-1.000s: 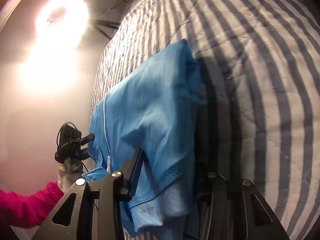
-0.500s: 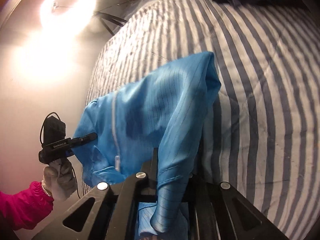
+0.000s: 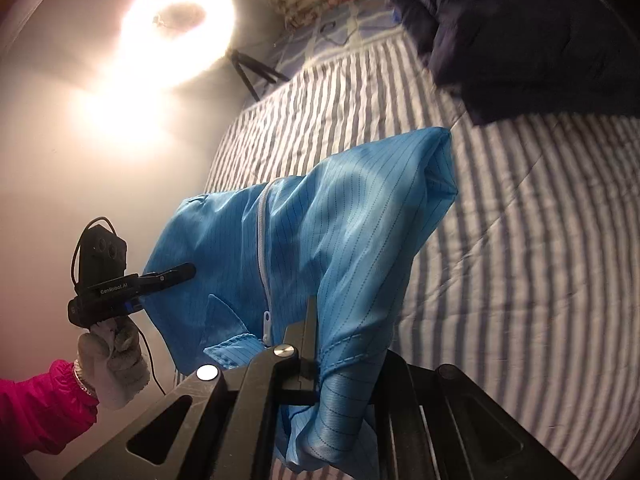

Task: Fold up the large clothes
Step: 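Lift the folded coat with both grippers and carry it toward the navy garment stack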

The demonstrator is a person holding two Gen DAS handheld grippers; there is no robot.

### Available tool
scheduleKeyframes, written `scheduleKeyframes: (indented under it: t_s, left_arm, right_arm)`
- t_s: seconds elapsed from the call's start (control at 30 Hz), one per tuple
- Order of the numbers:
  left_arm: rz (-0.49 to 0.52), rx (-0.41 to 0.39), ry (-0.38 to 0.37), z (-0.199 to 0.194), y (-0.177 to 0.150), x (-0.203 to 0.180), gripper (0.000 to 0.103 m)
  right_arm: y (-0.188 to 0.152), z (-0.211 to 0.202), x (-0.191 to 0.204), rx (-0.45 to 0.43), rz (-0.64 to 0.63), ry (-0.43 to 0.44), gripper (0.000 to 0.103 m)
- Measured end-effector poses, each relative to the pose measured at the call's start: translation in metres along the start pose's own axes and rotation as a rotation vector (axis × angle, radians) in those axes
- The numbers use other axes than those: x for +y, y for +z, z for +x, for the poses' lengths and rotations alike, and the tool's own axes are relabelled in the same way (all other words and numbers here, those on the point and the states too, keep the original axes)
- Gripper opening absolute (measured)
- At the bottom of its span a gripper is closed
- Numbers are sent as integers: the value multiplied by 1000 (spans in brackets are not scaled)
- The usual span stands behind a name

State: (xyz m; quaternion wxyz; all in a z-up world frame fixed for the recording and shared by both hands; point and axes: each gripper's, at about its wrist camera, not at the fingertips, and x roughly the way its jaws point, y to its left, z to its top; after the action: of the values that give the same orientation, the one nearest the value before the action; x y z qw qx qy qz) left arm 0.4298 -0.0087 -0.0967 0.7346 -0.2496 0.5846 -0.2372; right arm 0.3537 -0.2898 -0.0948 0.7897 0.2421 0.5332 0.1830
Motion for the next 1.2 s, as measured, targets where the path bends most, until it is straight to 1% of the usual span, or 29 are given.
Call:
scheduleKeyframes:
  t_s: [0.23,0.37,0.5,0.63,0.67,0.8,0.97,1.0,1.13,1.2]
  left_arm:
    - [51,-23,-49,22,14,-69,4]
    - [67,-35,-73,46,25,-104,4]
    - [83,-50,-105,69,45,-145,4]
    - [110,-82,-141,87,74,-188,3]
    - [114,-89,-148,89,80,-193,3]
    - [134,-131,-175,110,120,-232,3]
    - [193,-180,-162,134,168,-274,3]
    - [202,-189,-158,141,179,-282,3]
    - [211,-229,-144,158,211,-295,3]
    - [208,-249,-130,167,221,-296,3]
  right_arm:
    - [26,-61,-27,-44,-22,-24,3]
    - [46,-92,-49,-61,-53,-53,3]
    - [71,-121,-66,-72,-97,-80,3]
    - [107,-153,-87,-102,-130,-93,3]
    - [120,-162,-94,-116,-137,-100,3]
    - [163,-179,-113,-155,-156,-131,3]
    - [226,-188,-134,-205,-191,-189,3]
    - [234,-189,-138,-210,-195,-198,3]
    - [282,-185,-159,-226,-226,-254,3]
    - [298,-179,-167,-231,-245,-280,3]
